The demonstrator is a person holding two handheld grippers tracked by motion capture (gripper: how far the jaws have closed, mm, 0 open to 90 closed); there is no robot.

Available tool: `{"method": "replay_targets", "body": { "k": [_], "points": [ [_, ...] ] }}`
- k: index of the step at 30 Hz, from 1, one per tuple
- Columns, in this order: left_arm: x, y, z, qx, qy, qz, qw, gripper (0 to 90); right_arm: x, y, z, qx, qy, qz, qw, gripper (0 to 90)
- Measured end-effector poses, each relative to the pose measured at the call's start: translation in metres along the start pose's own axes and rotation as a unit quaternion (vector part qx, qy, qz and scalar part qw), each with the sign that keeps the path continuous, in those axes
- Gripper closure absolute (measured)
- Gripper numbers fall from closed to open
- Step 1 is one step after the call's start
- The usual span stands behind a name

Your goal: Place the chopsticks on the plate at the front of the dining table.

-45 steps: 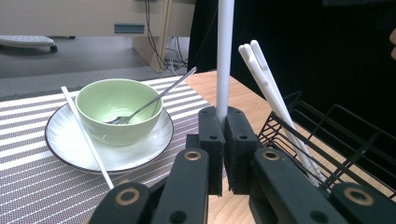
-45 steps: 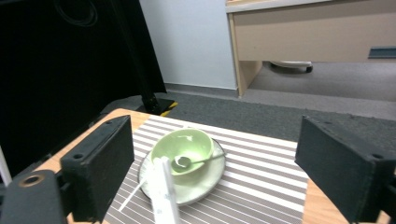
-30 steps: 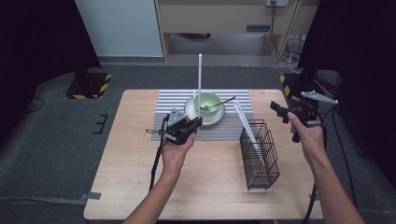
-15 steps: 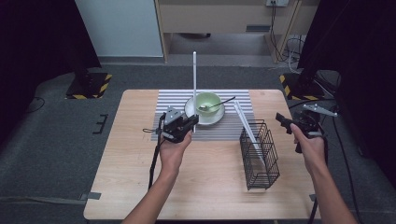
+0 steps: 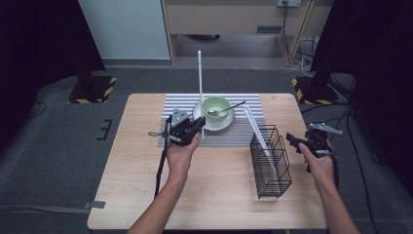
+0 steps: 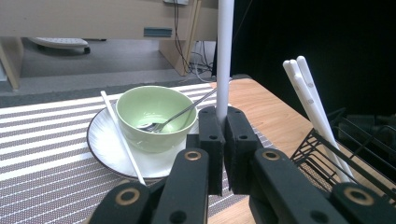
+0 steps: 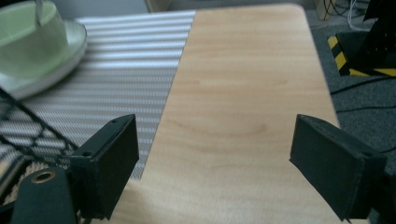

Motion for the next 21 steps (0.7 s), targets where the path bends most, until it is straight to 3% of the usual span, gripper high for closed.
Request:
{"method": "replay_targets", "body": {
  "k": [10, 21],
  "points": [
    [0.001, -0.001, 0.004, 0.005, 0.009, 0.001, 0.9999, 86.3, 0.007, -0.036, 0.017, 0.045, -0.024, -0.016, 0.9986, 15.4],
    [0.007, -0.007, 0.019, 0.013, 0.019, -0.010, 0.9997, 86.3, 0.008, -0.047, 0.024, 0.062, -0.037, -0.022, 0.9972, 15.1]
  ]
}}
Point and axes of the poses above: each handheld gripper's, and its own axes: z roughly forward along the jaws, y roughly out of its top, x roughly to its left, the point moved 3 cm from there along z, roughly forward along the jaws, and after that the axes turned 5 degrees about -y, right-handed, at the moved point
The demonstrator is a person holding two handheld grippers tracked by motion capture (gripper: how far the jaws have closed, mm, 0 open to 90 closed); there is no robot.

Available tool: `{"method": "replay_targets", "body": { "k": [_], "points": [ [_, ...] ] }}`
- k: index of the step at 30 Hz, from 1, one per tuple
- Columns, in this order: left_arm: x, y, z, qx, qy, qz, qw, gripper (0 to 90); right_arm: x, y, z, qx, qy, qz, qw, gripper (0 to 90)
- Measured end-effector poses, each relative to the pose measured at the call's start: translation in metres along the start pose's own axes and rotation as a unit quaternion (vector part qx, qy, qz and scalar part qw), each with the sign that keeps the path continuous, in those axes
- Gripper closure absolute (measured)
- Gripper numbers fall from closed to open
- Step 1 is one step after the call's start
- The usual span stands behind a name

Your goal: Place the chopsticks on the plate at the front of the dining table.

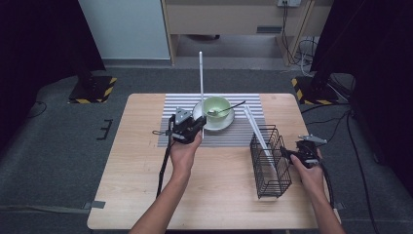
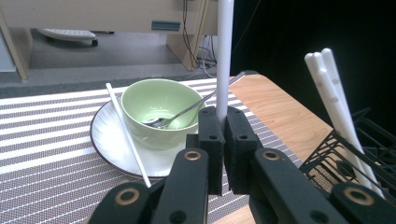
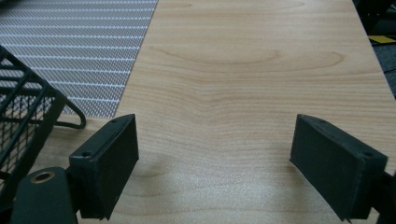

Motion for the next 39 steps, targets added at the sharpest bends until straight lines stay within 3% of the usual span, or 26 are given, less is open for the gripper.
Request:
{"method": "replay_targets", "body": {
  "k": [16, 24, 39],
  "points": [
    [0.006, -0.010, 0.019, 0.011, 0.024, -0.011, 0.9996, 86.3, 0.008, -0.007, 0.005, 0.015, -0.022, -0.041, 0.9988, 10.1],
    [0.007, -0.014, 0.025, 0.015, 0.037, -0.002, 0.9992, 86.3, 0.008, -0.007, 0.005, 0.016, -0.022, -0.040, 0.9988, 9.6],
    [0.021, -0.029, 0.042, 0.029, 0.064, -0.020, 0.9973, 86.3, 0.009, -0.006, 0.006, 0.018, -0.027, -0.037, 0.9988, 7.3]
  ]
}}
Point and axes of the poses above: each handheld gripper's, and its own axes: z roughly forward along the jaws, y roughly out of its top, x roughly to its left, the point moved 3 cm from there along z, roughly forward along the jaws, and after that the axes turned 5 degrees about -y, right-handed, at the moved point
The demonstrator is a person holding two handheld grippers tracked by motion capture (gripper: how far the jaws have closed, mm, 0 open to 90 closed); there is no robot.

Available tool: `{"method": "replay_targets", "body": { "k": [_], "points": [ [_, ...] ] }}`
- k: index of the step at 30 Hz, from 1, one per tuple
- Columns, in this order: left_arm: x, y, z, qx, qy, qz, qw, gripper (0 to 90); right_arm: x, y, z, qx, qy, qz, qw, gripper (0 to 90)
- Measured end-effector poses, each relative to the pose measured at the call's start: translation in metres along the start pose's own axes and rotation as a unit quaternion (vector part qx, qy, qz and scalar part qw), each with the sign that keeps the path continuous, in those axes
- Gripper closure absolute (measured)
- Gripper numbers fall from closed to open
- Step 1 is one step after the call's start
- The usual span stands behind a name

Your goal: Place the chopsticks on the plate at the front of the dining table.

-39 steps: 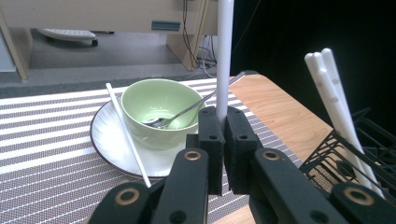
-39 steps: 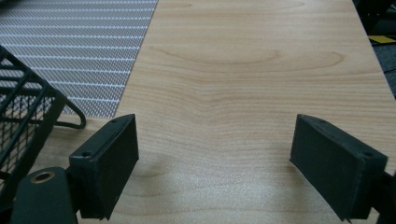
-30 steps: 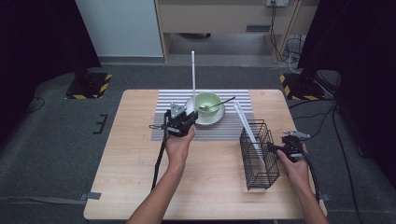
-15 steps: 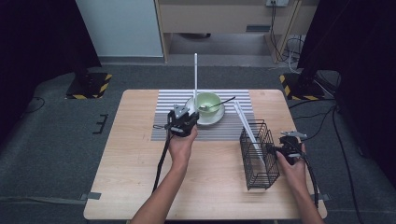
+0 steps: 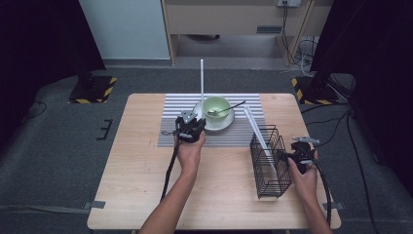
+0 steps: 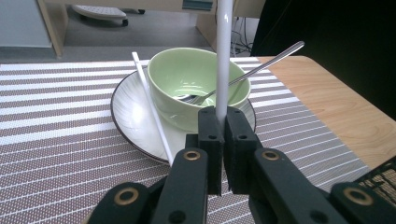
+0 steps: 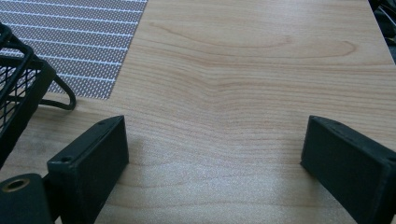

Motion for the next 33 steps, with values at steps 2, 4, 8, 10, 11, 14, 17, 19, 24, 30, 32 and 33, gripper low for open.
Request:
{"method": "replay_targets", "body": {
  "k": [2, 4, 8, 10, 11, 14, 17, 19, 24, 30, 32, 33],
  "points": [
    [0.003, -0.001, 0.003, 0.003, 0.005, 0.000, 1.0000, 86.3, 0.000, 0.000, 0.000, 0.001, -0.002, 0.002, 1.0000, 6.9],
    [0.004, -0.002, 0.003, 0.004, 0.007, 0.001, 1.0000, 86.3, 0.000, 0.000, 0.000, 0.001, -0.002, 0.002, 1.0000, 6.9],
    [0.008, -0.007, 0.007, 0.013, 0.016, 0.002, 0.9998, 86.3, 0.000, 0.000, 0.000, 0.002, -0.002, 0.002, 1.0000, 6.5],
    [0.009, -0.008, 0.008, 0.013, 0.017, 0.001, 0.9998, 86.3, 0.000, 0.000, 0.000, 0.002, -0.002, 0.002, 1.0000, 6.4],
    [0.009, -0.008, 0.009, 0.013, 0.018, 0.001, 0.9998, 86.3, 0.000, 0.000, 0.000, 0.002, -0.002, 0.002, 1.0000, 6.4],
    [0.012, -0.011, 0.012, 0.021, 0.026, 0.002, 0.9995, 86.3, 0.000, 0.000, 0.000, 0.002, -0.002, 0.002, 1.0000, 6.4],
    [0.013, -0.012, 0.014, 0.023, 0.028, 0.002, 0.9994, 86.3, 0.000, 0.000, 0.000, 0.002, -0.002, 0.002, 1.0000, 6.4],
    [0.014, -0.014, 0.016, 0.026, 0.029, 0.003, 0.9993, 86.3, 0.000, 0.000, 0.000, 0.002, -0.003, 0.002, 1.0000, 6.4],
    [0.016, -0.019, 0.021, 0.033, 0.033, -0.001, 0.9989, 86.2, 0.001, 0.000, 0.000, 0.002, -0.003, 0.003, 1.0000, 6.4],
    [0.018, -0.024, 0.024, 0.038, 0.036, -0.005, 0.9986, 86.3, 0.001, 0.000, 0.000, 0.002, -0.003, 0.003, 1.0000, 6.4],
    [0.018, -0.026, 0.025, 0.040, 0.037, -0.005, 0.9985, 86.3, 0.001, 0.000, 0.000, 0.002, -0.003, 0.003, 1.0000, 6.4],
    [0.018, -0.027, 0.025, 0.040, 0.037, -0.006, 0.9985, 86.3, 0.001, 0.000, 0.000, 0.002, -0.003, 0.003, 1.0000, 6.4]
  ]
}}
Point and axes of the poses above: each handheld gripper's, and its own axes: z roughly forward along the jaws, y roughly out of its top, x roughly to its left, the point moved 3 cm from there along z, roughly forward along the jaws, and after that the axes turned 5 degrees about -y, right-handed, at the moved point
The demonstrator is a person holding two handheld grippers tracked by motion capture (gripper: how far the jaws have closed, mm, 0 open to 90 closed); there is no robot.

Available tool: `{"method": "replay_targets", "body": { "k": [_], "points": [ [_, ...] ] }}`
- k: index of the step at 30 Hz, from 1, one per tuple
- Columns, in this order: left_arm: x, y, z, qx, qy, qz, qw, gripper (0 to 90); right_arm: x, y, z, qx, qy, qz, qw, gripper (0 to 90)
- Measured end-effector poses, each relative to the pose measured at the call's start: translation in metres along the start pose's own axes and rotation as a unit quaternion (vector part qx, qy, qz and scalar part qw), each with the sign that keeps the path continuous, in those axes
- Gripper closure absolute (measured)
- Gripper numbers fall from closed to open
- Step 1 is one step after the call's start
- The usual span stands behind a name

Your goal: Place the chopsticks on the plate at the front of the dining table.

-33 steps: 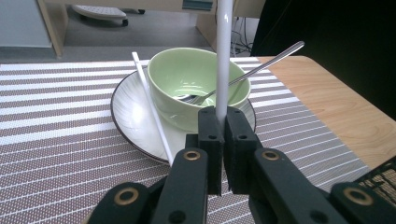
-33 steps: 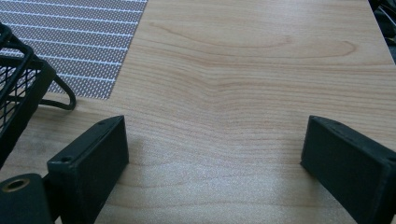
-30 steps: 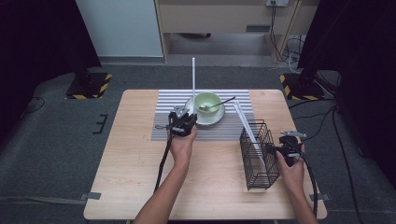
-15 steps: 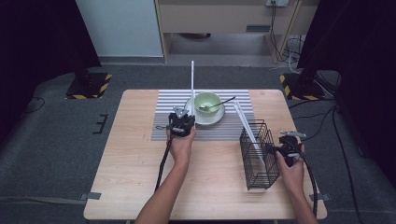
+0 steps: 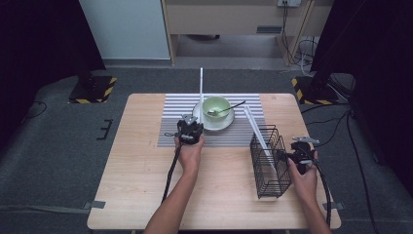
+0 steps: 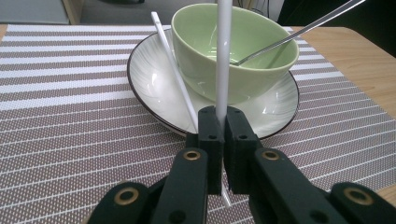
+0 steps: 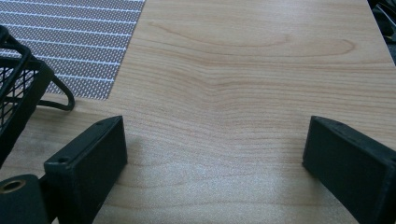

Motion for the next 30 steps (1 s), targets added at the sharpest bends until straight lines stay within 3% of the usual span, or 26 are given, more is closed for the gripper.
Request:
{"method": "replay_targets", "body": {
  "k": [30],
  "points": [
    [0.011, -0.005, -0.002, 0.000, 0.010, -0.030, 0.9995, 86.0, 0.000, 0.000, 0.000, 0.000, 0.000, 0.000, 1.0000, 6.4]
  ]
}}
Point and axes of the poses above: each handheld gripper's, and its own axes: z roughly forward along the jaws, y roughly out of its top, x roughly to its left, the point moved 3 cm from there along z, roughly forward along the jaws, and after that the axes turned 5 degrees about -y, right-handed, at the moved point
